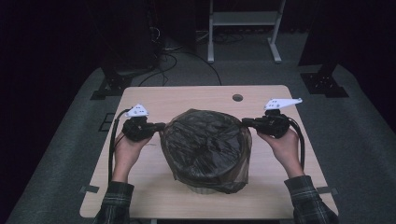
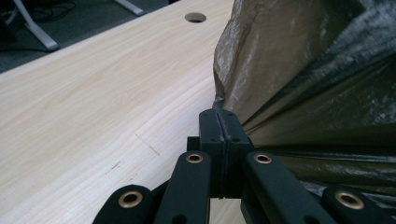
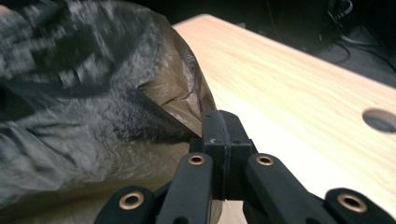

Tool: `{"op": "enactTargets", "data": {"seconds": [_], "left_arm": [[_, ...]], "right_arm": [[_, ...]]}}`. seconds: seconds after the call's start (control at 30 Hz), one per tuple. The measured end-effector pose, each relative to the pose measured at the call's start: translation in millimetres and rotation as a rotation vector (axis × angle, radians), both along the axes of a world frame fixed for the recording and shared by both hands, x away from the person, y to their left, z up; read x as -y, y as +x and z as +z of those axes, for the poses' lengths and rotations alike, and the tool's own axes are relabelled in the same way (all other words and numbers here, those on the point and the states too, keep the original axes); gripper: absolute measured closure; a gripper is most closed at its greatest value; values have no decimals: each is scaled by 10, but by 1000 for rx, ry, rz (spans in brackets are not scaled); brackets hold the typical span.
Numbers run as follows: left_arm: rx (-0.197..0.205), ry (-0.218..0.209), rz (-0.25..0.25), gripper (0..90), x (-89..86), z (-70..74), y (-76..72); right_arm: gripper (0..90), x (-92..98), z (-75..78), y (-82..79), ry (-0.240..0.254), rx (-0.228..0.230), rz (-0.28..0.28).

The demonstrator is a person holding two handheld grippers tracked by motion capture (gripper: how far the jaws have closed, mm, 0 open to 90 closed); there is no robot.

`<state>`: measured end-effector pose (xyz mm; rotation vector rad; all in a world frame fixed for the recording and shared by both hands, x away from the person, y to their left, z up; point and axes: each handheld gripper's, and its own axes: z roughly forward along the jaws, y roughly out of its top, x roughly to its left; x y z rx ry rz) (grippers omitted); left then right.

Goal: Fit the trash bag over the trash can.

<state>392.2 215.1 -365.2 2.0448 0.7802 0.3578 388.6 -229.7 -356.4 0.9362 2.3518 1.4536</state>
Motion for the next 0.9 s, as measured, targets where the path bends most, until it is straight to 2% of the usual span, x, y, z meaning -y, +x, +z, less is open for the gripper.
{"op": "enactTargets", "data": {"seconds": [0.07, 0.1, 0.13, 0.17, 0.2, 0.27, 0.33, 0.37, 0.47, 0.53, 0.63, 0.7, 0.73, 0.77, 0.83, 0.9], "left_arm": [[-15, 11, -3, 899, 24, -83, 19], [-15, 11, -3, 899, 24, -83, 19], [-24, 16, -7, 899, 36, -129, 22], [-24, 16, -7, 899, 36, -129, 22], [-28, 20, -7, 899, 45, -152, 20], [-39, 26, -12, 899, 64, -200, 15], [-44, 50, -12, 899, 83, -246, 9], [-51, 60, -15, 899, 90, -278, 9], [-63, 88, -8, 899, 96, -346, 10], [-64, 87, -8, 899, 94, -356, 12], [-68, 62, -13, 898, 82, -356, 6], [-56, 30, -21, 877, 56, -321, -12], [-56, 30, -21, 827, 56, -321, -12], [-36, 11, -15, 772, 32, -282, -31], [-15, 0, -19, 705, -5, -224, -56], [-5, -8, -14, 672, -26, -191, -73]], "right_arm": [[900, 6, -104, 14, -9, -14, -11], [900, 6, -104, 14, -9, -14, -11], [900, 7, -200, 23, -12, -28, -11], [900, 7, -200, 23, -12, -28, -11], [900, 0, -290, 19, -19, -44, -12], [900, -10, -337, 12, -24, -51, -12], [900, -34, -437, -1, -45, -64, -11], [900, -62, -541, -10, -75, -77, -12], [900, -88, -661, -23, -113, -88, -15], [900, -93, -689, -25, -116, -94, -14], [900, -90, -718, -30, -117, -94, -11], [788, -63, -671, -44, -98, -72, -20], [788, -63, -671, -44, -98, -72, -20], [710, -30, -609, -56, -74, -62, -34], [619, -1, -542, -73, -78, -36, -56], [586, 15, -507, -81, -74, -30, -64]]}}
